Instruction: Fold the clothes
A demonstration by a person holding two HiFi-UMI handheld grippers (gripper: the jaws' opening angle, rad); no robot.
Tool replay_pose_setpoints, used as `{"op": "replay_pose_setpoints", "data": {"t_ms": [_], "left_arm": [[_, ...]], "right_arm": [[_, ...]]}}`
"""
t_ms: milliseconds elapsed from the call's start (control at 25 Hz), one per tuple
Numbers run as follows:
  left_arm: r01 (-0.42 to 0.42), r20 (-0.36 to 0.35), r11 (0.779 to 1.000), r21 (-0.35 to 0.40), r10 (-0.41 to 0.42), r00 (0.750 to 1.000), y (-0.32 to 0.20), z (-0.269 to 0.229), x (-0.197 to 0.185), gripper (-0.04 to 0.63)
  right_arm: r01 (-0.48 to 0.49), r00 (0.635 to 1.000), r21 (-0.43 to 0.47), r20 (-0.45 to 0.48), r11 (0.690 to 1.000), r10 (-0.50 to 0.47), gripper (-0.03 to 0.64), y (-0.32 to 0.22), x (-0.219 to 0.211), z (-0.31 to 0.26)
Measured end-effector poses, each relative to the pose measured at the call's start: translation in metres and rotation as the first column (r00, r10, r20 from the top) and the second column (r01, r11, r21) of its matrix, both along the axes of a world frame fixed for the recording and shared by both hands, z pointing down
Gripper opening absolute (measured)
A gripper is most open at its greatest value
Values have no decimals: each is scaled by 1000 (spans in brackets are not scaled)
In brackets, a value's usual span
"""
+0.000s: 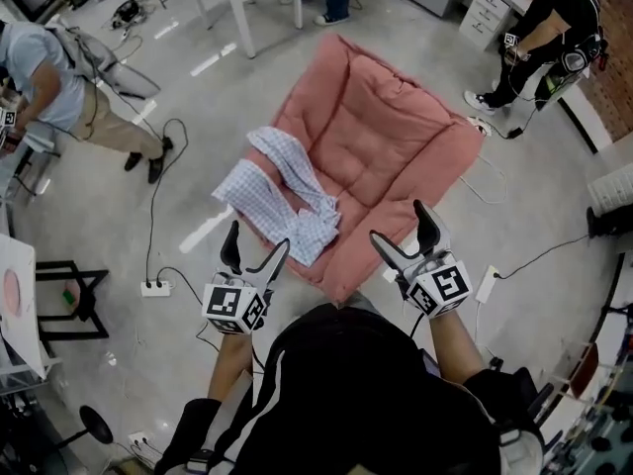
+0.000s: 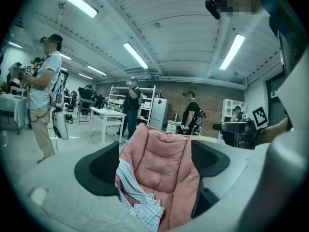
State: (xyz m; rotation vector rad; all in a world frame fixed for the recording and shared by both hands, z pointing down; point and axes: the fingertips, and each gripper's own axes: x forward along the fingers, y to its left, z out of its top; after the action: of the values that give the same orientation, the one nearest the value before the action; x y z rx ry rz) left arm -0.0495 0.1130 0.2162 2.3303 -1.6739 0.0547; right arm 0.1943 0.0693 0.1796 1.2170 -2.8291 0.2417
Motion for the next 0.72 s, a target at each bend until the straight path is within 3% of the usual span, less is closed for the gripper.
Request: {"op": "replay_pose_setpoints", "data": {"t_ms": [360,560,720], "left_arm": [[96,7,991,-90,-95,995,-68,51,34,462],[180,33,966,-185,-177,984,-64,86,34,446],[183,35,957,-225,-180,983,-74,118,34,431]], "right_arm": [[201,979,-61,-30,978,-203,434,-96,6,40],[309,949,-138,-22,941,-315,403,-119,-5,85],[330,940,-186,-30,926,-341,360,-144,-19,127]]}}
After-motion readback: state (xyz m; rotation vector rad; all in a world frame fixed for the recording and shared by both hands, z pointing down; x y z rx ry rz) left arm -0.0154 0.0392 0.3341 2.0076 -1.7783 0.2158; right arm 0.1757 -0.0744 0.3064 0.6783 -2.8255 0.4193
